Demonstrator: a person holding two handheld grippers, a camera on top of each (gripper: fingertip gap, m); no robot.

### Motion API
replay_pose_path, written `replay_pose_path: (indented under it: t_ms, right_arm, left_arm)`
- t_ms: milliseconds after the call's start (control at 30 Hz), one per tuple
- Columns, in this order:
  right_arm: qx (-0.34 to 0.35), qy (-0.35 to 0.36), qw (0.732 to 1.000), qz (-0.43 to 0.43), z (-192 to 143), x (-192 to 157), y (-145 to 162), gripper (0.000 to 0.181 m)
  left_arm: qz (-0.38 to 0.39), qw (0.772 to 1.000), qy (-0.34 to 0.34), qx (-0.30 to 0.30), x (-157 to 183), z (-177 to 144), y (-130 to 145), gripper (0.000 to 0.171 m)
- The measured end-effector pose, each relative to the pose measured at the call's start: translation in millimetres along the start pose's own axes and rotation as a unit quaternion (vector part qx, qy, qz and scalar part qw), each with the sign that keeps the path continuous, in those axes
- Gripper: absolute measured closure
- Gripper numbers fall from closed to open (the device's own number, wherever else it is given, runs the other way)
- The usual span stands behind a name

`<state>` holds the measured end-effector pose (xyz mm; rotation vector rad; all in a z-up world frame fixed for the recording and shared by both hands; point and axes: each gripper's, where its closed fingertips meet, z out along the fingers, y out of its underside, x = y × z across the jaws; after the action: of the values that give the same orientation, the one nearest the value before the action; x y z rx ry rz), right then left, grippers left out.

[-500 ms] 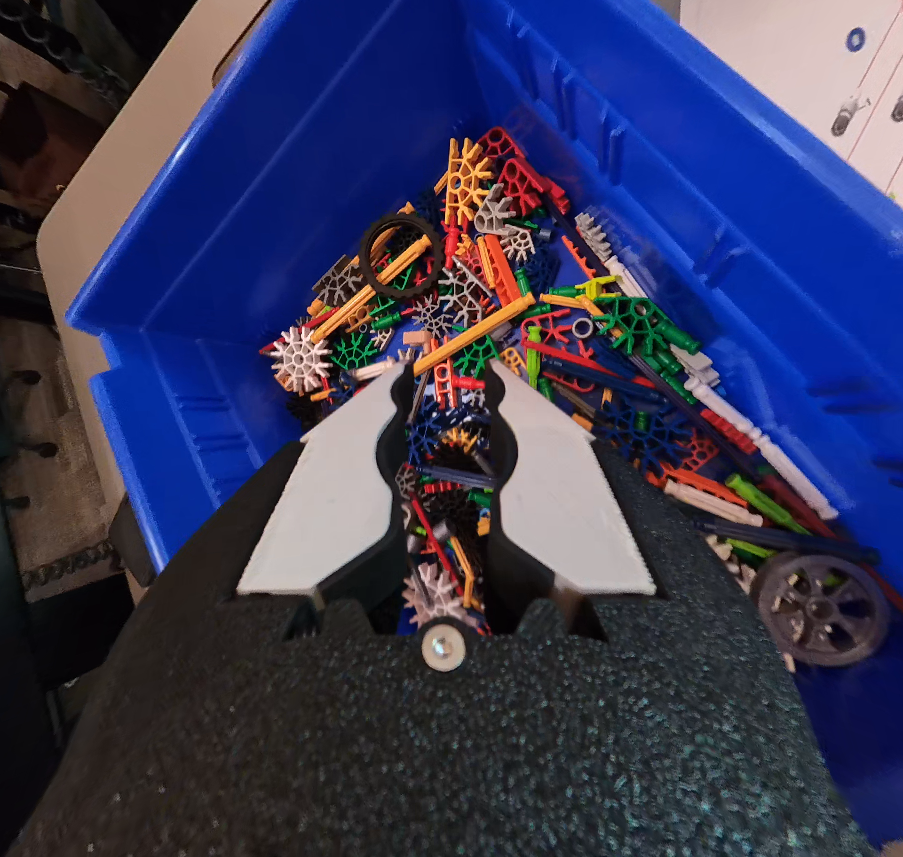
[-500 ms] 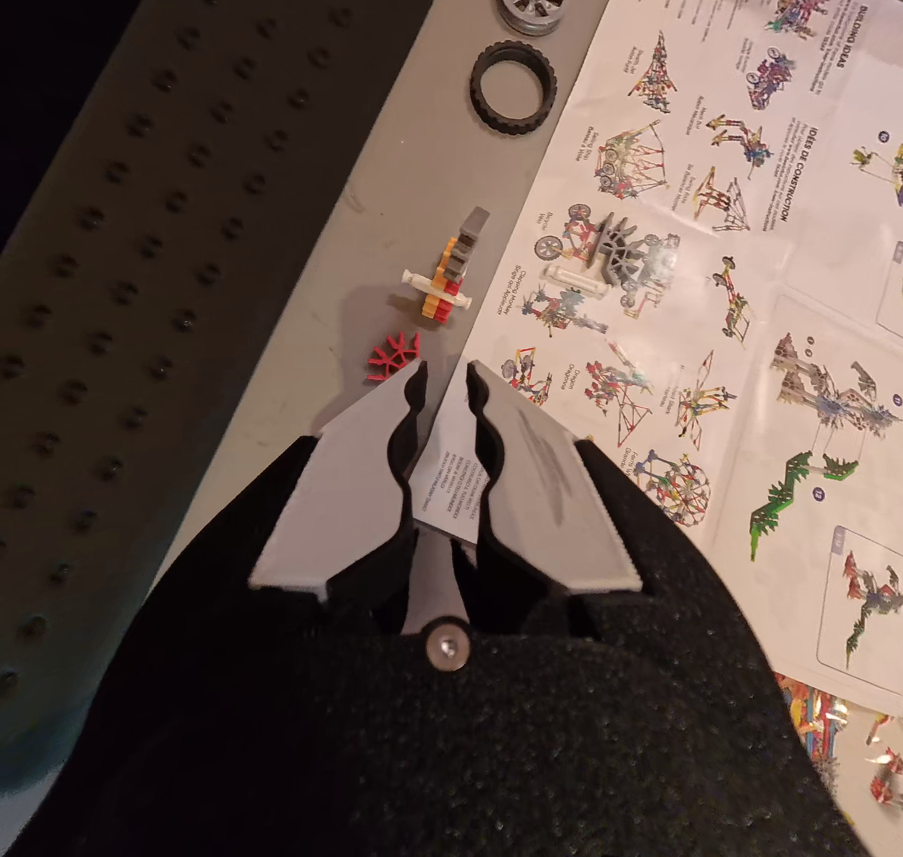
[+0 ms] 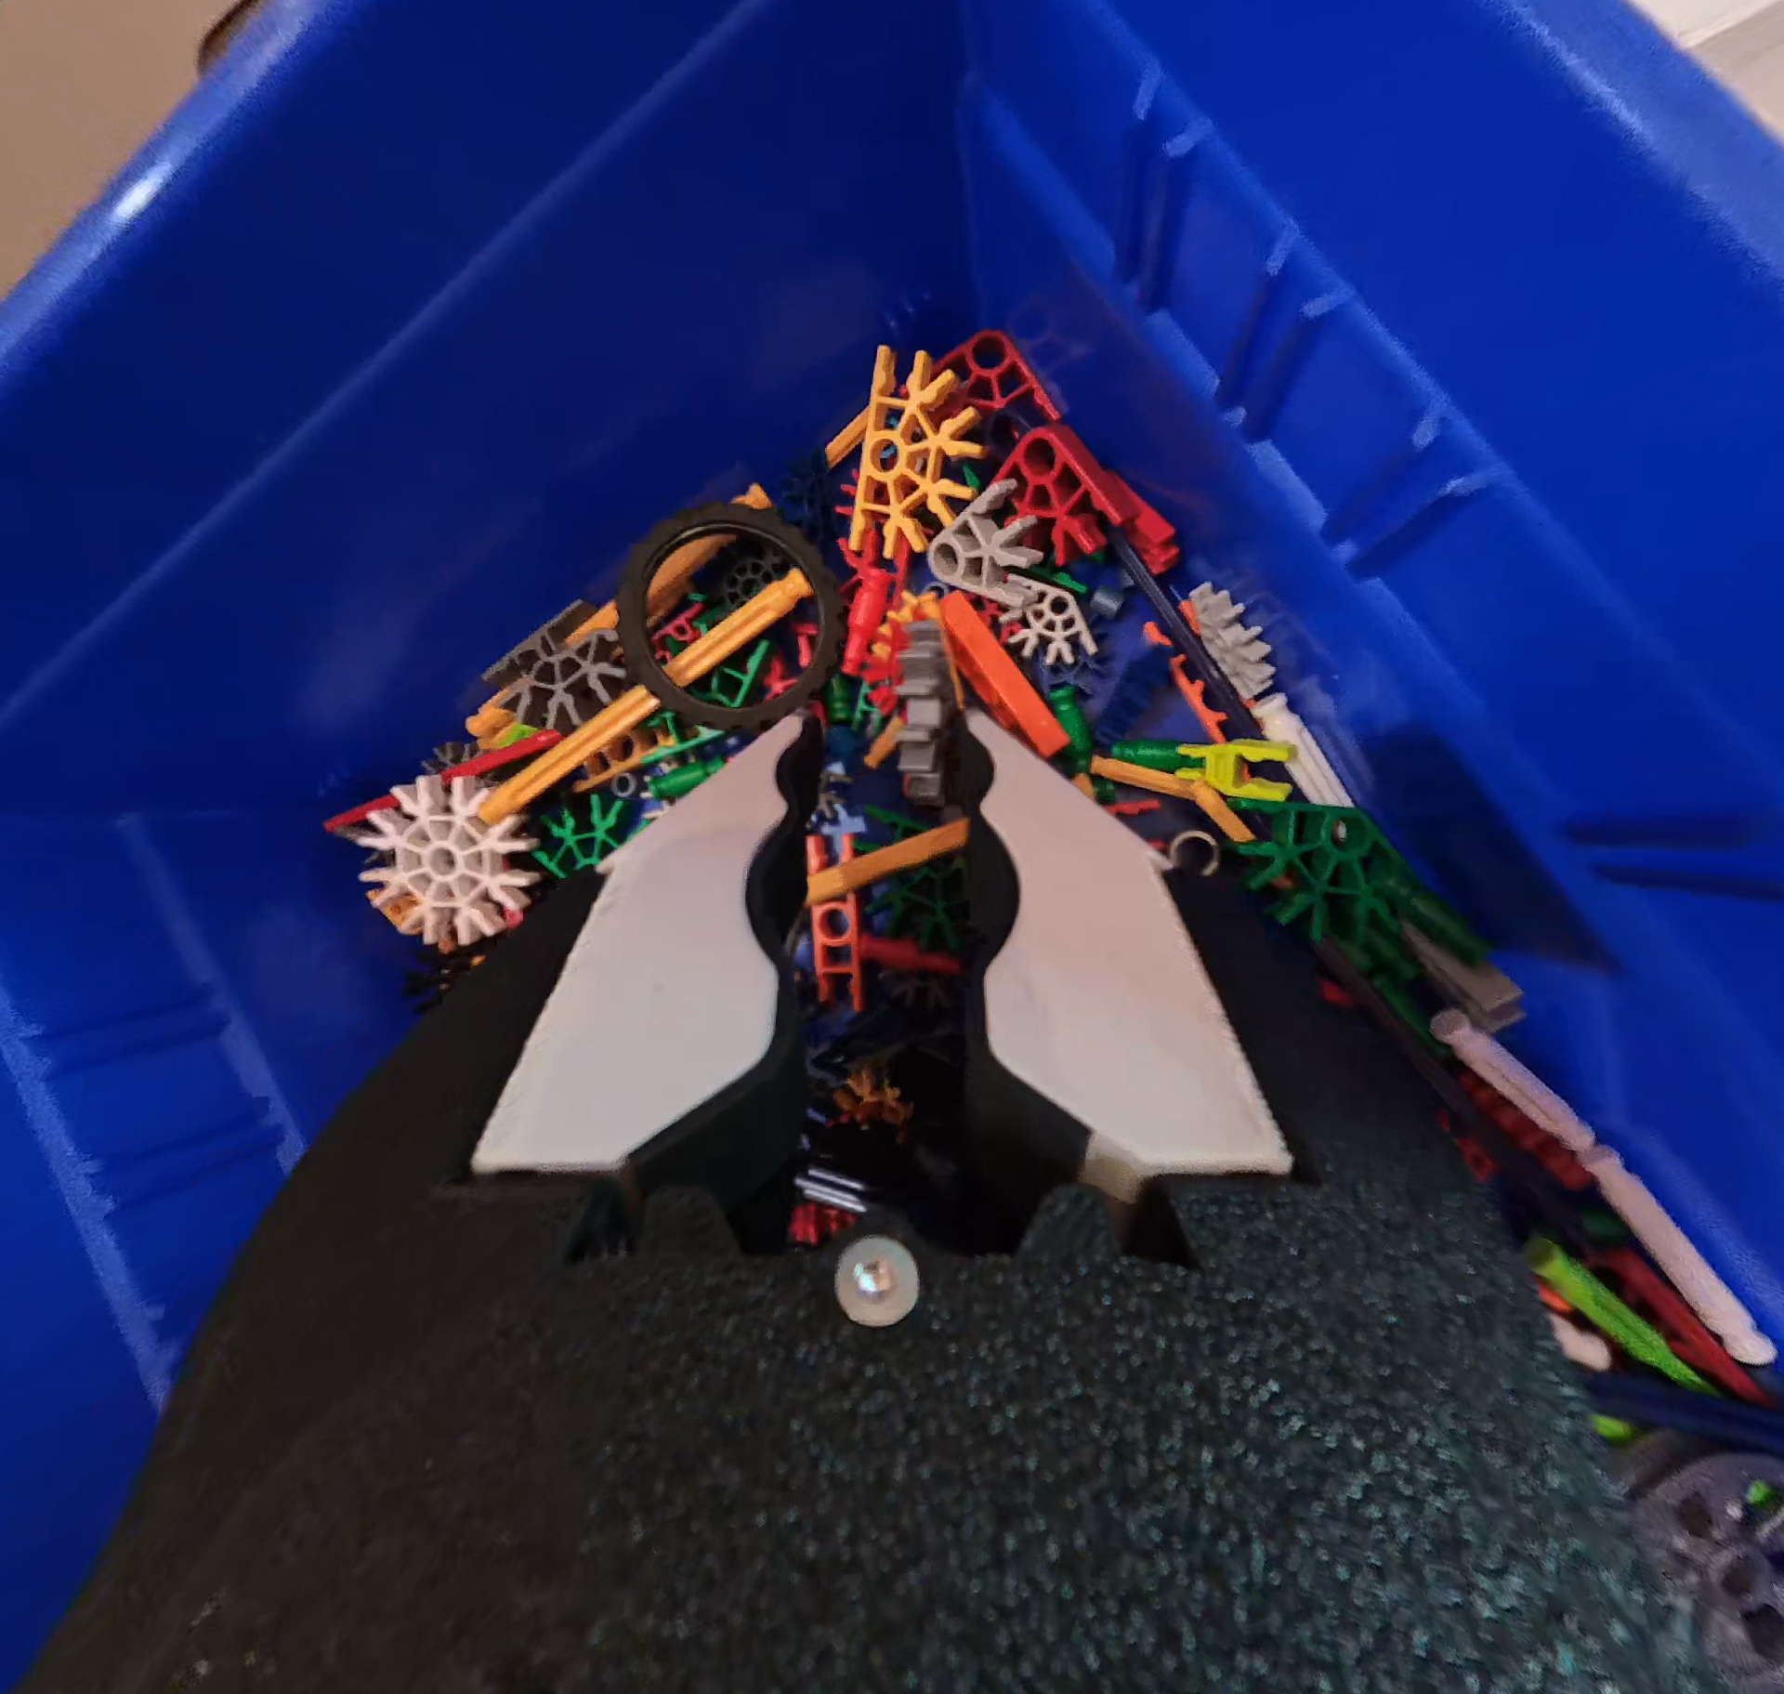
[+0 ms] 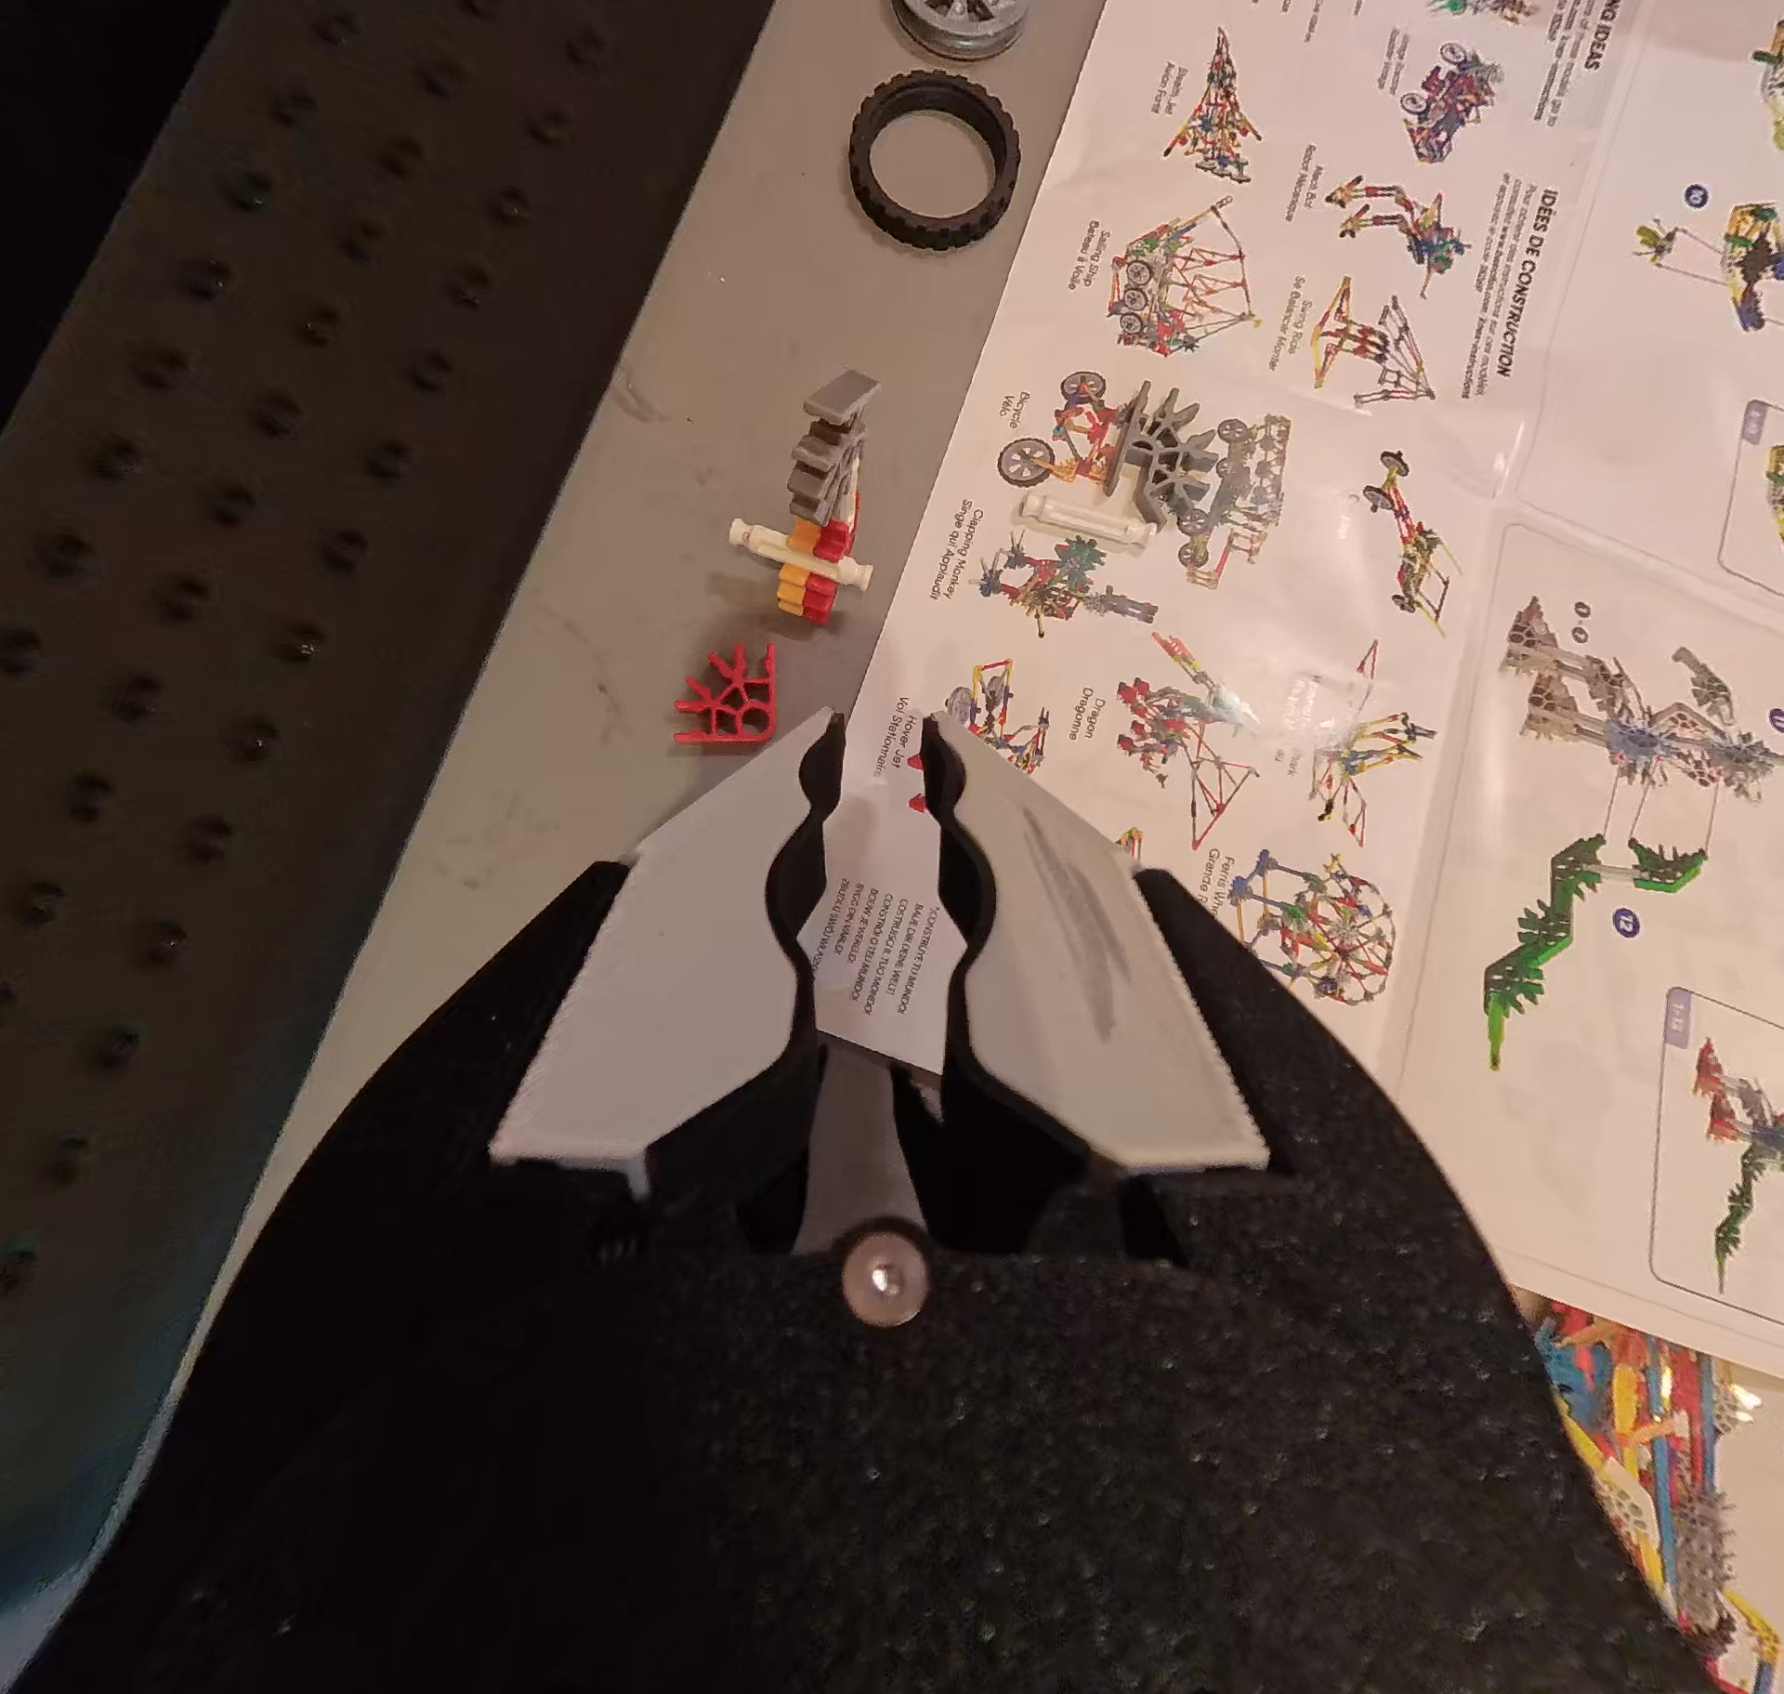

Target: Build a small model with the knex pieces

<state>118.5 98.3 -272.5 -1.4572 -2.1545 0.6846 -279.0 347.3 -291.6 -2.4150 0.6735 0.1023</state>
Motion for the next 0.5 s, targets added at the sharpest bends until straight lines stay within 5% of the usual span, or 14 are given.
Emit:
replay_pose_path:
  t_ms: [33, 67, 233, 367, 500]
  right_arm:
    - [0.0, 0.0, 1.0, 0.001, 0, 0, 0, 0.166]
    - [0.0, 0.001, 1.0, 0.001, 0, 1, 1, 0.166]
    - [0.005, 0.008, 1.0, 0.003, -2, 4, -1, 0.166]
    - [0.019, 0.025, 1.0, 0.004, -7, 9, -9, 0.166]
    - [0.026, 0.035, 0.999, 0.008, -11, 13, -13, 0.166]
  left_arm:
    - [0.005, 1.0, -0.009, -0.001, -3, 0, 0, 0.155]
    - [0.006, 1.0, -0.012, 0.003, -4, -1, -1, 0.166]
    - [-0.012, 0.999, -0.005, 0.032, -8, -15, -7, 0.166]
    - [-0.023, 0.994, 0.004, 0.11, -7, -53, -37, 0.167]
    - [0.038, 0.969, 0.106, 0.22, 49, -116, -85, 0.167]
